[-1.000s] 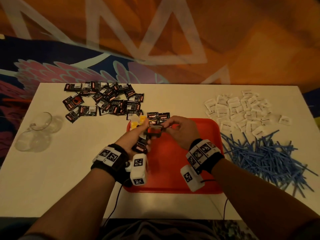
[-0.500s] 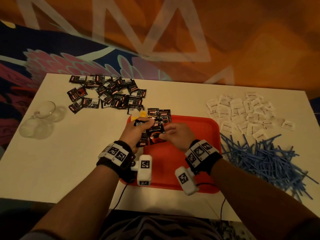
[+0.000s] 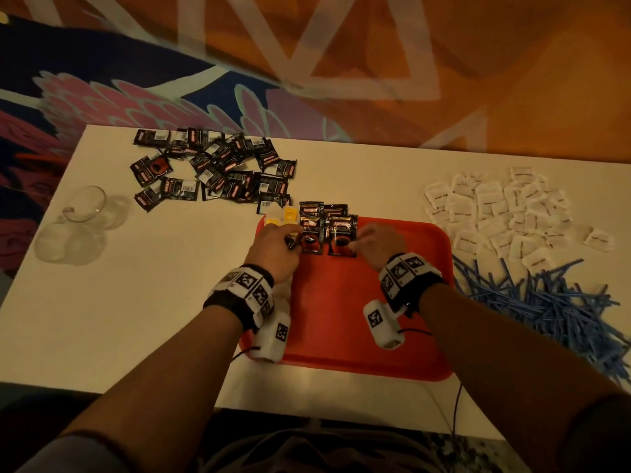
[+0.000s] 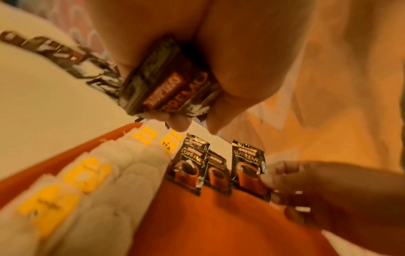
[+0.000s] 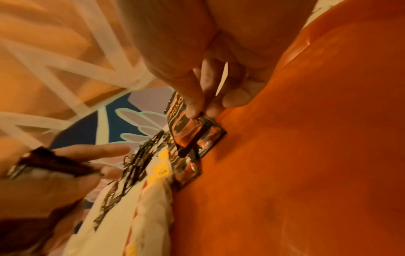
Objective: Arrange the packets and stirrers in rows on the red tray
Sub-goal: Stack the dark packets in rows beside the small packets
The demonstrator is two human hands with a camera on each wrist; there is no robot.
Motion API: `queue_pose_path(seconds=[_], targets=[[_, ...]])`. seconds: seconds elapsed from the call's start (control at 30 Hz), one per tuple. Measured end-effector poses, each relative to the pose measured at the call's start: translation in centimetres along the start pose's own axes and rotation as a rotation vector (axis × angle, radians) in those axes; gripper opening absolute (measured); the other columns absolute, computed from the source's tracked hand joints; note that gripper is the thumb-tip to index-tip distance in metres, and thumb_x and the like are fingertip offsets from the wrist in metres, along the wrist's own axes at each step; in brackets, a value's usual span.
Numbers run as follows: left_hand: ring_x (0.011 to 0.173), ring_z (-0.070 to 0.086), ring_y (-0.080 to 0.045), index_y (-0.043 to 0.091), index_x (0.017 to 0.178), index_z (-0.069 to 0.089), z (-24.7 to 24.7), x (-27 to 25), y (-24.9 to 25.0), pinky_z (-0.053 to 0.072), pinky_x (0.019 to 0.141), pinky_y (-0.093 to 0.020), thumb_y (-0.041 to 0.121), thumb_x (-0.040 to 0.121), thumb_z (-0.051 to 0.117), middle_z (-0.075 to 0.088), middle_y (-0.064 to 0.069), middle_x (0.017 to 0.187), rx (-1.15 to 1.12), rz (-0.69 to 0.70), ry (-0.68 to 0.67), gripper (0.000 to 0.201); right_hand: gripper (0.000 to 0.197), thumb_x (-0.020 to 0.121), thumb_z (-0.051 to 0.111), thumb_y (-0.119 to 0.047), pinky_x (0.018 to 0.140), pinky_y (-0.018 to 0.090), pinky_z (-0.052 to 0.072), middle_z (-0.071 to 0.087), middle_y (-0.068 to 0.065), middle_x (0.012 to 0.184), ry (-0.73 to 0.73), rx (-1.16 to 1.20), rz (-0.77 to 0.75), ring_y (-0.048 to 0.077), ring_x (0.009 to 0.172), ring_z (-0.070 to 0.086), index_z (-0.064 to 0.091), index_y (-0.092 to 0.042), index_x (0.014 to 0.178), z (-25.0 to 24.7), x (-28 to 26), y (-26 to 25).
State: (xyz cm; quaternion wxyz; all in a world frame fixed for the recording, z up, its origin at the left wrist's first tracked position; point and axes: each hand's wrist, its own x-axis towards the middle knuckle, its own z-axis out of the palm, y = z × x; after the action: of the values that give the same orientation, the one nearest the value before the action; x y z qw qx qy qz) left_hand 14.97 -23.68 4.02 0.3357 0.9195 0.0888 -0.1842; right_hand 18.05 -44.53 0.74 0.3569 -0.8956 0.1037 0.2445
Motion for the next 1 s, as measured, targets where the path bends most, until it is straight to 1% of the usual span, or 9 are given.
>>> queue_pose_path(seconds=[0.07, 0.2, 0.27, 0.37, 0.47, 0.53, 0.67, 0.83, 1.0], targets=[[0.121, 0.052, -0.027, 0.03, 0.141, 0.052, 0.2, 0.5, -0.3, 0.044, 0.1, -0.037, 0.015, 0.092, 0.06, 0.044, -0.006, 0.137, 0.198, 0.028, -0.1, 0.052, 0.019, 0.087, 0.069, -0.03, 0.056, 0.016, 0.035, 0.06, -0.008, 0.1, 0.012, 0.064, 0.076, 0.001, 0.078, 0.051, 0.059, -0.021, 0.1, 0.3, 1.5, 0.5], [0.126, 0.051, -0.026, 0.035, 0.15, 0.036, 0.8, 1.7, -0.3, 0.047, 0.097, -0.039, 0.016, 0.089, 0.059, 0.03, -0.001, 0.148, 0.405, 0.035, -0.231, 0.068, 0.018, 0.084, 0.074, -0.026, 0.052, 0.013, 0.035, 0.061, -0.007, 0.097, 0.006, 0.047, 0.141, 0.002, 0.075, 0.053, 0.06, -0.021, 0.095, 1.2, 3.5, 0.9], [0.127, 0.05, -0.028, 0.035, 0.152, 0.031, 1.0, 2.4, -0.2, 0.049, 0.096, -0.04, 0.015, 0.088, 0.06, 0.025, -0.001, 0.153, 0.459, 0.03, -0.278, 0.074, 0.017, 0.083, 0.075, -0.023, 0.052, 0.013, 0.037, 0.064, -0.004, 0.099, 0.008, 0.064, 0.166, 0.005, 0.078, 0.057, 0.061, -0.022, 0.092, 1.6, 4.4, 1.0], [0.124, 0.051, -0.032, 0.036, 0.154, 0.026, 1.3, 3.4, -0.2, 0.051, 0.094, -0.044, 0.019, 0.088, 0.059, 0.022, -0.002, 0.156, 0.553, 0.035, -0.313, 0.076, 0.017, 0.083, 0.076, -0.025, 0.048, 0.01, 0.035, 0.065, -0.004, 0.095, -0.01, 0.048, 0.18, 0.001, 0.072, 0.056, 0.062, -0.022, 0.092, 2.1, 5.2, 0.9], [0.121, 0.052, -0.033, 0.036, 0.155, 0.024, 1.5, 4.4, -0.1, 0.051, 0.09, -0.043, 0.023, 0.088, 0.059, 0.022, -0.004, 0.156, 0.626, 0.054, -0.327, 0.076, 0.018, 0.082, 0.077, -0.026, 0.047, 0.01, 0.036, 0.067, -0.004, 0.094, -0.009, 0.05, 0.198, 0.001, 0.073, 0.058, 0.063, -0.022, 0.092, 2.6, 5.9, 0.7], [0.121, 0.052, -0.033, 0.036, 0.155, 0.023, 1.7, 5.0, -0.2, 0.05, 0.089, -0.043, 0.026, 0.088, 0.06, 0.023, -0.005, 0.156, 0.657, 0.062, -0.326, 0.077, 0.02, 0.08, 0.078, -0.026, 0.051, 0.014, 0.04, 0.065, -0.004, 0.094, 0.029, 0.072, 0.227, 0.004, 0.076, 0.058, 0.062, -0.021, 0.092, 2.8, 6.0, 0.7], [0.119, 0.053, -0.033, 0.035, 0.155, 0.024, 1.8, 5.4, -0.3, 0.049, 0.088, -0.043, 0.026, 0.089, 0.061, 0.028, -0.005, 0.152, 0.658, 0.072, -0.32, 0.077, 0.029, 0.078, 0.079, -0.028, 0.055, 0.018, 0.042, 0.064, -0.003, 0.091, 0.122, 0.092, 0.199, 0.01, 0.079, 0.058, 0.059, -0.017, 0.097, 3.1, 6.1, 0.7], [0.121, 0.053, -0.033, 0.033, 0.154, 0.026, 1.8, 5.7, -0.4, 0.05, 0.09, -0.044, 0.023, 0.087, 0.062, 0.032, -0.003, 0.152, 0.608, 0.072, -0.312, 0.077, 0.023, 0.081, 0.077, -0.023, 0.049, 0.014, 0.035, 0.065, -0.003, 0.095, 0.088, 0.13, 0.213, 0.0, 0.07, 0.055, 0.057, -0.022, 0.093, 4.0, 6.3, 0.6], [0.123, 0.053, -0.032, 0.032, 0.154, 0.027, 1.7, 5.8, -0.6, 0.051, 0.093, -0.045, 0.021, 0.085, 0.062, 0.033, -0.002, 0.153, 0.575, 0.076, -0.321, 0.079, 0.023, 0.081, 0.076, -0.019, 0.052, 0.017, 0.041, 0.065, 0.0, 0.097, 0.093, 0.174, 0.222, 0.006, 0.074, 0.059, 0.057, -0.02, 0.094, 4.3, 6.1, 0.7]])
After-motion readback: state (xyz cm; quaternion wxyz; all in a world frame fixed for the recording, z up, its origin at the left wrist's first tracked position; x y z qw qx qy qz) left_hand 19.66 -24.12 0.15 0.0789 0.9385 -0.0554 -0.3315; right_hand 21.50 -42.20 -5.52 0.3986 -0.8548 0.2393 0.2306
